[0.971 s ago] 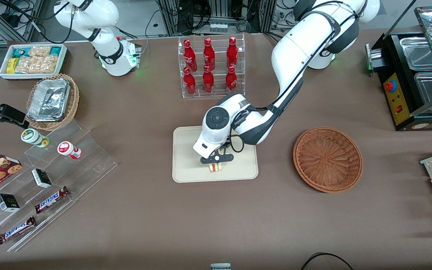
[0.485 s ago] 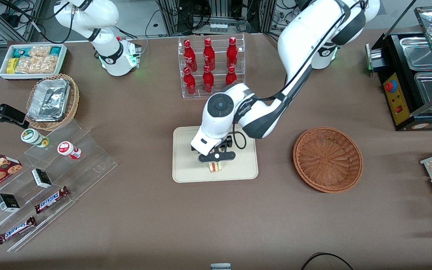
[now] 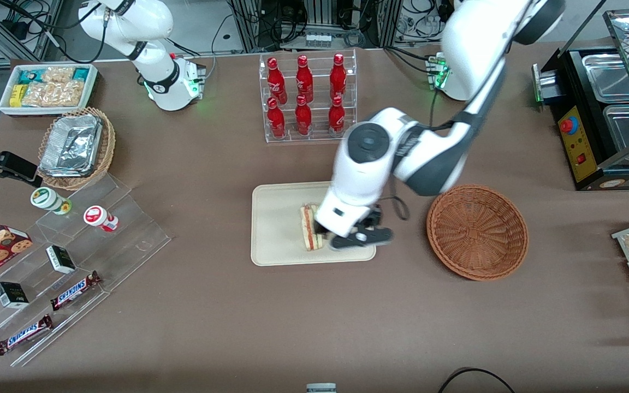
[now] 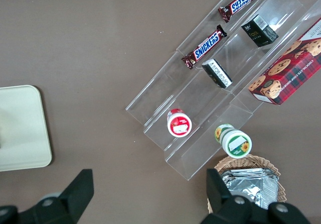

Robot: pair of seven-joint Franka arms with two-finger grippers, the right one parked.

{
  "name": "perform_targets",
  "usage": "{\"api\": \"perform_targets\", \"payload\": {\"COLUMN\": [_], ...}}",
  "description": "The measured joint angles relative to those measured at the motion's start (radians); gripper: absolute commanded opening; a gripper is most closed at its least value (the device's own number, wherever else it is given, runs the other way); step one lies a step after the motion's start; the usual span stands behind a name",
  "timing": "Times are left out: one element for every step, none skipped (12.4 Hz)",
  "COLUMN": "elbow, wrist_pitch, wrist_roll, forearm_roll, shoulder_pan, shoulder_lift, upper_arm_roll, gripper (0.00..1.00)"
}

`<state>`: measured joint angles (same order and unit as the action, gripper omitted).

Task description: Place sandwich from basket to tray

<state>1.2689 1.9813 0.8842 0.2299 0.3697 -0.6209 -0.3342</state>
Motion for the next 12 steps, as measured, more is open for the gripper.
{"api": "perform_targets", "payload": {"elbow": [0.013, 0.028, 0.048, 0.073, 0.104, 0.140, 0.179, 0.222, 0.264, 0.305, 0.340, 0.365], "wrist_pitch": [-0.029, -0.048, -0.056, -0.060, -0.061, -0.062, -0.064, -0.065, -0.071, -0.083, -0.106, -0.139], "wrist_roll": [-0.046, -0.093, -0.137, -0.181, -0.235, -0.295, -0.355, -0.414, -0.469, -0.527, -0.582, -0.626], "forearm_roll": [-0.016, -0.038, -0.048, -0.053, -0.063, -0.078, -0.087, -0.092, -0.097, -0.112, -0.128, -0.139], "shoulder_pan": [-0.031, -0.061, -0.092, -0.124, -0.160, -0.199, -0.239, -0.279, -0.315, -0.348, -0.376, -0.401], "shoulder_lift": [0.017, 0.033, 0.052, 0.073, 0.096, 0.122, 0.152, 0.186, 0.222, 0.262, 0.304, 0.344], "upper_arm_roll": [0.001, 0.001, 0.002, 0.002, 0.003, 0.003, 0.003, 0.004, 0.004, 0.004, 0.004, 0.004], "gripper": [1.00, 1.00, 1.00, 1.00, 1.00, 1.00, 1.00, 1.00, 1.00, 1.00, 1.00, 1.00]}}
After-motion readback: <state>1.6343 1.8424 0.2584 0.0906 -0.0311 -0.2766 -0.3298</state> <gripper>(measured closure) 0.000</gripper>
